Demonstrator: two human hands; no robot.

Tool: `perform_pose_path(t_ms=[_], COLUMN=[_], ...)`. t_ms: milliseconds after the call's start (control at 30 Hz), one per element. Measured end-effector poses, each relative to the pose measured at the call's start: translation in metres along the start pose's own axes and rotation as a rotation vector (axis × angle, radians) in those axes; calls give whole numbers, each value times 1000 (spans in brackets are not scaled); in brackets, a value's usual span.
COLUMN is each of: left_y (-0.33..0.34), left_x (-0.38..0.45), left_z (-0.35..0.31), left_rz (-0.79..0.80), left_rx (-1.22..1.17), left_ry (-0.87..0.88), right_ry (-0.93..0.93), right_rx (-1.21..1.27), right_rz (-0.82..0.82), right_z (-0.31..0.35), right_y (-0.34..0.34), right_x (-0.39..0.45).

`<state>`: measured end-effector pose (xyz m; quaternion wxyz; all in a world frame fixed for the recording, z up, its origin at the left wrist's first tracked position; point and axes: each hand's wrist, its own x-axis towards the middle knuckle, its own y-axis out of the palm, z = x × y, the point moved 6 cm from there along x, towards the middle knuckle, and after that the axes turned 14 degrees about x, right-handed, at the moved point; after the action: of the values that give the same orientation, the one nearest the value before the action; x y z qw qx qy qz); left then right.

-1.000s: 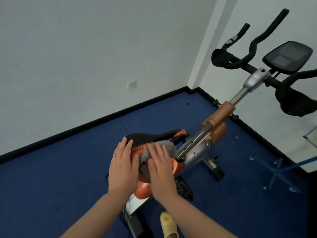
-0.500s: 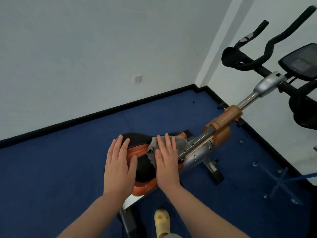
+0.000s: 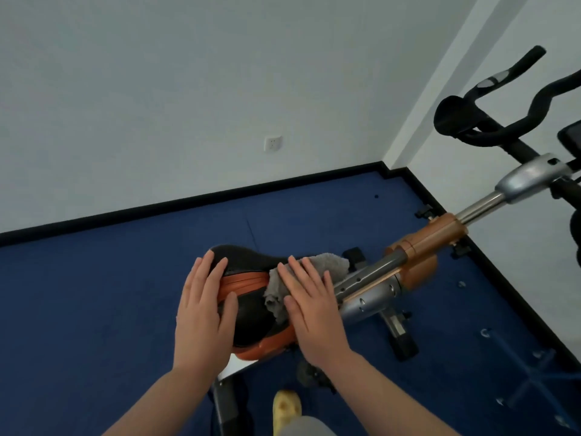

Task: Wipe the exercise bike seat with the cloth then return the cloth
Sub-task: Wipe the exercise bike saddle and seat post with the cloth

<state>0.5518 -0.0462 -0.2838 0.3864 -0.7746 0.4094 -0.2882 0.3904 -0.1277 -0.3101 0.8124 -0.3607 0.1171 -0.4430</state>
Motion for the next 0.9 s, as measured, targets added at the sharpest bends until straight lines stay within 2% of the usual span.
perform_pose_path(t_ms=[100, 267, 333, 400, 500, 567, 733, 900], left_y=[4, 5, 5, 6, 7, 6, 8, 13], left_x=[0, 0, 0, -1, -2, -3, -6, -17], left_z=[-6, -11, -12, -11, -11, -11, -7, -5], left_rz=[-24, -101, -104, -103, -130, -156, -152, -128], left_rx=[23, 22, 46, 67, 74, 68, 73, 23], left_ry=[9, -62, -61, -57, -81, -104, -157, -241], right_ry=[-59, -124, -89, 23, 127, 73, -144, -61], right_rx=[-26, 92, 182, 254, 115, -44, -173, -234], right_rz=[9, -33, -48, -64, -121, -131, 170, -13], right_z=[-21, -28, -37, -48, -42, -22, -13, -2], right_y=[-20, -27, -36, -44, -43, -32, -19, -13], right_x=[11, 20, 31, 44, 50, 47, 49, 56])
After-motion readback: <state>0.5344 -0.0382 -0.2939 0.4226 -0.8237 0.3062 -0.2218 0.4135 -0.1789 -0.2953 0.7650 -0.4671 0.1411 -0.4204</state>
